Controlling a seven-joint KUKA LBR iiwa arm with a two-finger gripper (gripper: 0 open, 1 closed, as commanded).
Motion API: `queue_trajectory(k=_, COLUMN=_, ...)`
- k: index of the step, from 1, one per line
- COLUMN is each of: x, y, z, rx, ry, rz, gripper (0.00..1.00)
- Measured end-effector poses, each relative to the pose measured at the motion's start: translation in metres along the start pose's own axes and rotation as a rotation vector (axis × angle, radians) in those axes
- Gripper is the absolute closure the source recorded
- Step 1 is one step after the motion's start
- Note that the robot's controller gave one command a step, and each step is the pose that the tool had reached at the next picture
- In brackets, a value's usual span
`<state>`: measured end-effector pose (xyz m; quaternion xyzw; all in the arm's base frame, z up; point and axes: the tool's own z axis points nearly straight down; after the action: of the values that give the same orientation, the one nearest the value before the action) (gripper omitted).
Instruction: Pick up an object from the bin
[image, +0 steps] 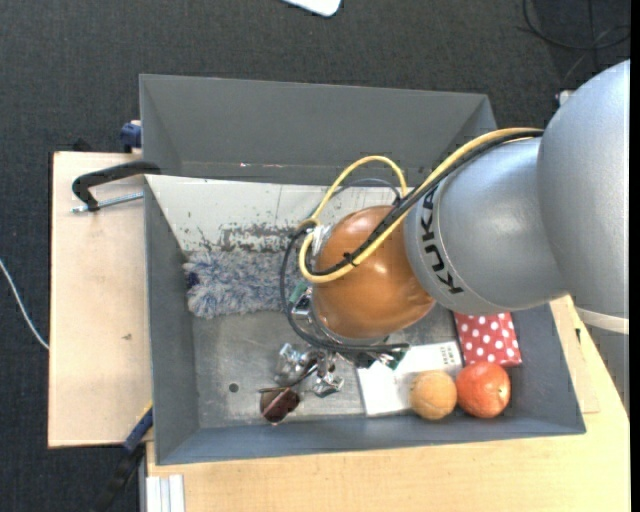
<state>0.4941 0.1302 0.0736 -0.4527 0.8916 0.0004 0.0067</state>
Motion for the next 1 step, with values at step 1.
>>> queue_trajectory(k=1, x=0.0001, y=-0.0001, z=0.0, rx=0.0, ry=0.0, rz=0.0, gripper=1.0)
